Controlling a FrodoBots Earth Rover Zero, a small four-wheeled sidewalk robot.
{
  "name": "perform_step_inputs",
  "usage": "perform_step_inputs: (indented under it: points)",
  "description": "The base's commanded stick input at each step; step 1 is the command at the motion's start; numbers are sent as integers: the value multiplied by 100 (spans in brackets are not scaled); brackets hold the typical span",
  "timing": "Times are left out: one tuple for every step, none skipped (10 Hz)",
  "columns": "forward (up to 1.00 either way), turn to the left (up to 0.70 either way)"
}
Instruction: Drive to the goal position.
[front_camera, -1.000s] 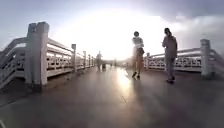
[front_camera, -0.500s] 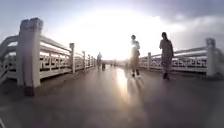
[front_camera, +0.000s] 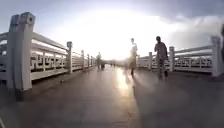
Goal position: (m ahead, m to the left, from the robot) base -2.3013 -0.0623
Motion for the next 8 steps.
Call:
perform_step_inputs:
  points:
    - [45,0]
    - [45,0]
    - [45,0]
    - [45,0]
    - [45,0]
    - [45,0]
    - [45,0]
    - [45,0]
